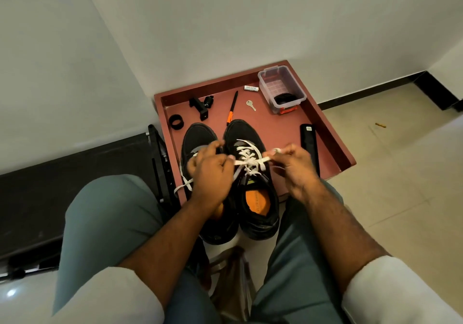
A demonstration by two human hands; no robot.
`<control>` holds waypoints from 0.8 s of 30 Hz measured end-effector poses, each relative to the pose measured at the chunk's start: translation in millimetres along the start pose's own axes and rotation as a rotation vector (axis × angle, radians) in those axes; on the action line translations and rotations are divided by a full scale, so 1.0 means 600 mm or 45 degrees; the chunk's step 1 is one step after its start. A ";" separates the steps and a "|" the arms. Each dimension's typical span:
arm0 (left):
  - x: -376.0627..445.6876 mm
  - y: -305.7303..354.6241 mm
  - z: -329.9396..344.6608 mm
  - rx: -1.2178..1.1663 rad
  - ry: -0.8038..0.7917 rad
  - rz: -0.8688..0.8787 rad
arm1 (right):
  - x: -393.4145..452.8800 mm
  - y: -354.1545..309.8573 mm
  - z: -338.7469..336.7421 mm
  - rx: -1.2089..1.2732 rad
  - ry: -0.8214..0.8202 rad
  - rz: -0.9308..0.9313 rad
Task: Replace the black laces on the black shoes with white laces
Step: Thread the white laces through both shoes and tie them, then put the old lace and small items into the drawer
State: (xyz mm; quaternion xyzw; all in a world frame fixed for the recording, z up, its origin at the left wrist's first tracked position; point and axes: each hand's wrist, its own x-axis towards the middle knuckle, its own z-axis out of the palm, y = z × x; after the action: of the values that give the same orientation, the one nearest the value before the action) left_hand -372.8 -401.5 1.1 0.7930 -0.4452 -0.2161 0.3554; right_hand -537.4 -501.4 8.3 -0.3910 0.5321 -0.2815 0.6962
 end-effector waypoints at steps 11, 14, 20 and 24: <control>-0.033 -0.022 -0.028 0.662 -0.050 -0.163 | 0.029 0.041 -0.059 -0.339 0.329 -0.105; -0.042 -0.008 -0.051 0.701 -0.072 -0.121 | -0.020 0.036 -0.058 -0.728 0.147 -0.324; -0.127 0.011 -0.053 1.052 -0.607 0.074 | -0.131 0.059 -0.025 -2.096 -0.609 -0.696; -0.150 0.014 -0.028 1.134 -0.592 0.172 | -0.134 0.066 0.015 -2.337 -0.600 -0.568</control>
State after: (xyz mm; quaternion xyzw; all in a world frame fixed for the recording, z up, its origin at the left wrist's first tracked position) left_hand -412.2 -320.5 20.6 0.7680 -0.6117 -0.1526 -0.1127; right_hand -551.7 -412.9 17.9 -0.9199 0.3052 0.2028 0.1398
